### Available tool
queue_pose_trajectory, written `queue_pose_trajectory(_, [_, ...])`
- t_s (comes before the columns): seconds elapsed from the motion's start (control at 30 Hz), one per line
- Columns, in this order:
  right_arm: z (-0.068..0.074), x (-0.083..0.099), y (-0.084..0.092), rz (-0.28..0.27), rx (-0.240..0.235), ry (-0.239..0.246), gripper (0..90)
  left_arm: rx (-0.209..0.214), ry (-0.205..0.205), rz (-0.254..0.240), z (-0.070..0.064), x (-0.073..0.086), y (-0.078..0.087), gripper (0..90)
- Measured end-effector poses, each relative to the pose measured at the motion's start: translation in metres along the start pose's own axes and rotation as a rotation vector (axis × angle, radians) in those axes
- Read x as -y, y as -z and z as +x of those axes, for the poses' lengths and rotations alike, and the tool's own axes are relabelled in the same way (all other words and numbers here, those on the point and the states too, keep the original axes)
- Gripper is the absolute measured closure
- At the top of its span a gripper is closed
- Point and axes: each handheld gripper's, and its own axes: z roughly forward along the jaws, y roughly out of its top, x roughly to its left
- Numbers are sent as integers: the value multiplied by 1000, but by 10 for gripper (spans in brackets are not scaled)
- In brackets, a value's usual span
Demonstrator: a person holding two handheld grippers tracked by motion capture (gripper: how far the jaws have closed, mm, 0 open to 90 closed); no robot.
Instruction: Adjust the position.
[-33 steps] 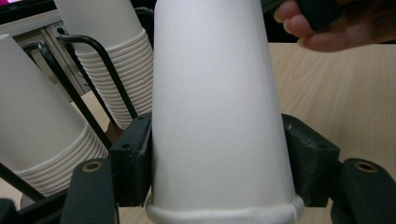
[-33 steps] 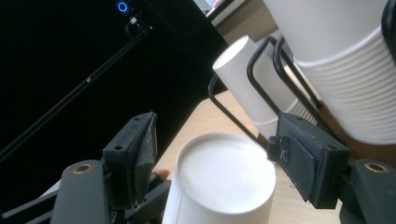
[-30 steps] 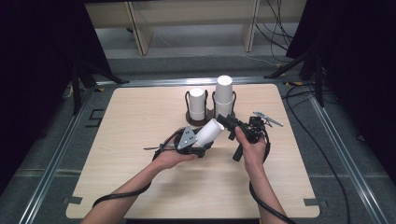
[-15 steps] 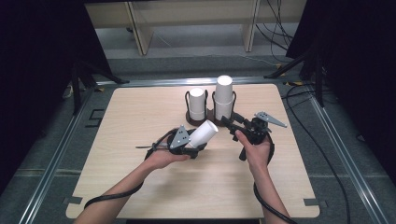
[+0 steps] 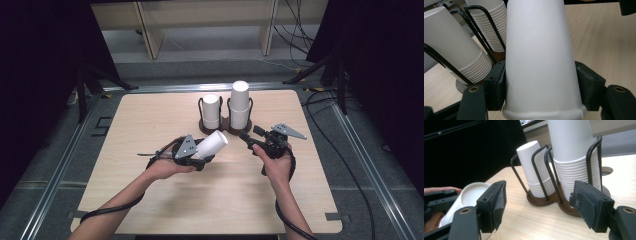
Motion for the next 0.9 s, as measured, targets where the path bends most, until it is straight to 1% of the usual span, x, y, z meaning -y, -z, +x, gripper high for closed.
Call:
queue_pose_trajectory(0.03, [0, 1, 0, 6, -10, -6, 283, 5, -4, -3, 0, 0, 0, 345])
queue_pose_trajectory(0.07, [-1, 2, 0, 5, -19, 8, 283, 12, -10, 8, 0, -1, 2, 345])
queue_pose_trajectory(0.1, [-1, 2, 1, 13, 5, 18, 284, 20, -19, 12, 0, -1, 2, 345])
queue_pose_trajectory(0.17, [-2, 3, 1, 20, 8, 32, 283, 33, -27, 15, 0, -2, 4, 345])
queue_pose_trajectory(0.2, [-2, 3, 2, 21, 1, 32, 283, 39, -38, 20, 0, -3, 5, 345])
queue_pose_trajectory(0.23, [-2, 3, 2, 25, 10, 40, 283, 49, -46, 23, 0, -3, 5, 345])
queue_pose_trajectory(0.27, [-3, 3, 2, 29, 5, 46, 283, 51, -54, 27, 0, -4, 6, 345])
queue_pose_trajectory(0.3, [-2, 4, 4, 33, 9, 33, 283, 59, -56, 31, 0, -4, 7, 345])
queue_pose_trajectory(0.33, [-3, 4, 4, 30, 4, 45, 284, 62, -62, 26, 0, -4, 7, 345])
queue_pose_trajectory(0.37, [-4, 5, 4, 23, -8, 39, 287, 68, -73, 34, 1, -4, 8, 345])
queue_pose_trajectory(0.4, [-4, 5, 5, 27, -7, 40, 287, 70, -73, 33, 1, -5, 9, 345])
queue_pose_trajectory(0.43, [-3, 6, 5, 33, -7, 34, 287, 75, -84, 39, 1, -5, 10, 345])
queue_pose_trajectory(0.5, [-5, 6, 6, 39, 3, 52, 288, 89, -98, 48, 1, -6, 11, 345])
queue_pose_trajectory(0.53, [-4, 7, 7, 44, -2, 34, 288, 92, -105, 52, 1, -7, 12, 345])
queue_pose_trajectory(0.57, [-4, 8, 7, 45, -6, 43, 287, 99, -109, 51, 0, -8, 12, 345])
queue_pose_trajectory(0.6, [-4, 8, 7, 43, 2, 52, 288, 102, -116, 44, 0, -8, 11, 345])
queue_pose_trajectory(0.63, [-5, 9, 8, 50, 3, 60, 287, 105, -130, 60, 0, -10, 13, 345])
queue_pose_trajectory(0.67, [-3, 9, 9, 70, 4, 54, 288, 113, -132, 62, 0, -11, 13, 345])
queue_pose_trajectory(0.7, [-4, 9, 9, 64, 9, 78, 287, 123, -139, 65, 1, -12, 13, 345])
queue_pose_trajectory(0.73, [-3, 9, 10, 74, 9, 55, 288, 128, -140, 62, 1, -12, 13, 345])
queue_pose_trajectory(0.77, [-3, 10, 10, 68, 6, 62, 288, 130, -155, 69, 1, -13, 13, 345])
queue_pose_trajectory(0.8, [-4, 9, 10, 78, 20, 72, 287, 144, -151, 67, 1, -13, 13, 345])
queue_pose_trajectory(0.83, [-4, 9, 11, 78, 13, 74, 287, 152, -158, 77, 0, -14, 14, 345])
queue_pose_trajectory(0.87, [-5, 9, 11, 65, -1, 82, 288, 160, -166, 79, 1, -14, 14, 345])
queue_pose_trajectory(0.9, [-4, 10, 11, 68, -10, 69, 288, 166, -171, 82, 0, -14, 14, 345])
